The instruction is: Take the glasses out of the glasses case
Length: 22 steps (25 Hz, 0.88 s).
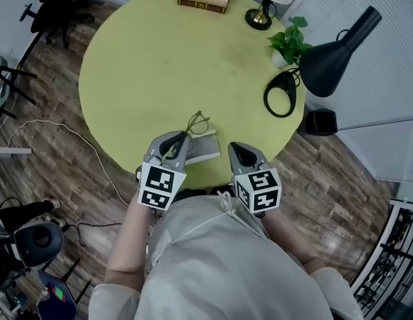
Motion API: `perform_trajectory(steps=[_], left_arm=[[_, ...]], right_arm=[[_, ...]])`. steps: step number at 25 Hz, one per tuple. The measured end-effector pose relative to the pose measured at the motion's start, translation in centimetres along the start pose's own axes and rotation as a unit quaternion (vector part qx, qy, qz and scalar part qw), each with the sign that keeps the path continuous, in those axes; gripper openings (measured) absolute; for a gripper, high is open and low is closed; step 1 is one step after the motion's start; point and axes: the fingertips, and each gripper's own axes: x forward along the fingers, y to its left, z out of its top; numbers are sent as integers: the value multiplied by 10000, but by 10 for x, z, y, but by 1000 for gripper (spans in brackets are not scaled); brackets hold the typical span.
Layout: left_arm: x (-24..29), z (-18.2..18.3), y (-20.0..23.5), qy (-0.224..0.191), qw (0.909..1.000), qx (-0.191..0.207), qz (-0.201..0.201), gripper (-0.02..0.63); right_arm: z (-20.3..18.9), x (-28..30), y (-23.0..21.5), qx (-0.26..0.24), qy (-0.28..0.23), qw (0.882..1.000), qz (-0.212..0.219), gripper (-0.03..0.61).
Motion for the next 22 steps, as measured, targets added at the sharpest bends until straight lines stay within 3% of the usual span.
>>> perform_trajectory(steps=[5,11,17,22], left_arm=[[-31,33,21,-822,9916,-451,891,16],[-67,58,39,-1421,9664,-1185,1785,15],[-95,79,37,-1852,9441,-1454,2305,15],[-100,91,28,-1971,9386,-1453,2431,15]], right_arm=[[32,-7,17,-265,-508,9977,349,-2],[61,-21,16,-269,-997,9931,555,-1],[92,-43,8,-361,-1446,9874,535,-2],[102,-55,4,-564,-1531,9856,440,-2]])
